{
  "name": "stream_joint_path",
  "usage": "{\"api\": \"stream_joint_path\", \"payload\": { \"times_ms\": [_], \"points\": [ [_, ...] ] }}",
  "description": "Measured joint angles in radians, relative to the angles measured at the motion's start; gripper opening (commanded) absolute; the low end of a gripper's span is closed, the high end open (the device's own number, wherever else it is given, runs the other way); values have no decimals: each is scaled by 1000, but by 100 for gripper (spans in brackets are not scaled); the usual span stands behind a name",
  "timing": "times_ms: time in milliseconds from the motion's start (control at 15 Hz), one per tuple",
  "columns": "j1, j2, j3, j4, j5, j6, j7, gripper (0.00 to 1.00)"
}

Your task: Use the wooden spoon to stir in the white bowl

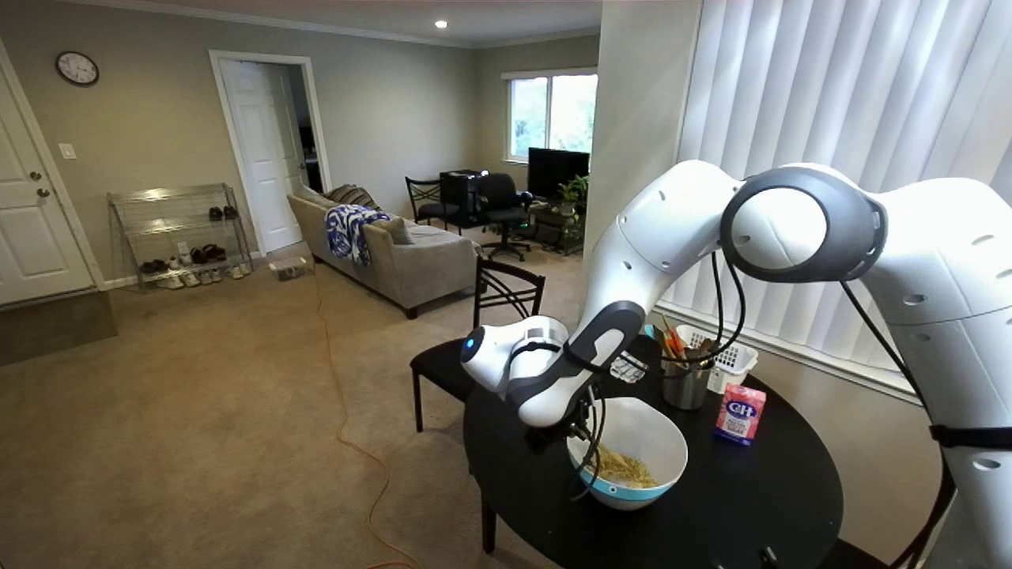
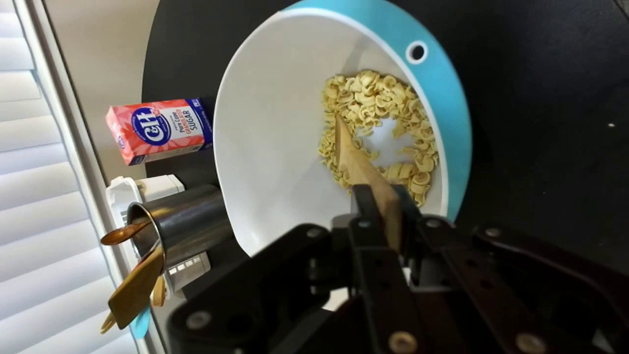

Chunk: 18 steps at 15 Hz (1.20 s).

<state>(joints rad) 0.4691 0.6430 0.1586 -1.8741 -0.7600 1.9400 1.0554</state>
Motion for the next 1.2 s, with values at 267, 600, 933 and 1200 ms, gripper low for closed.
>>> {"api": "stream_joint_path", "payload": {
  "times_ms": [267, 600, 933, 1200],
  "points": [
    [-31, -81, 0, -75, 46, 4, 0, 5],
    [-120, -216, -5, -211, 136, 115, -5, 5],
    [-192, -305, -32, -320, 170, 307, -26, 4],
    [-201, -327, -48, -360, 170, 387, -40, 11]
  ]
}}
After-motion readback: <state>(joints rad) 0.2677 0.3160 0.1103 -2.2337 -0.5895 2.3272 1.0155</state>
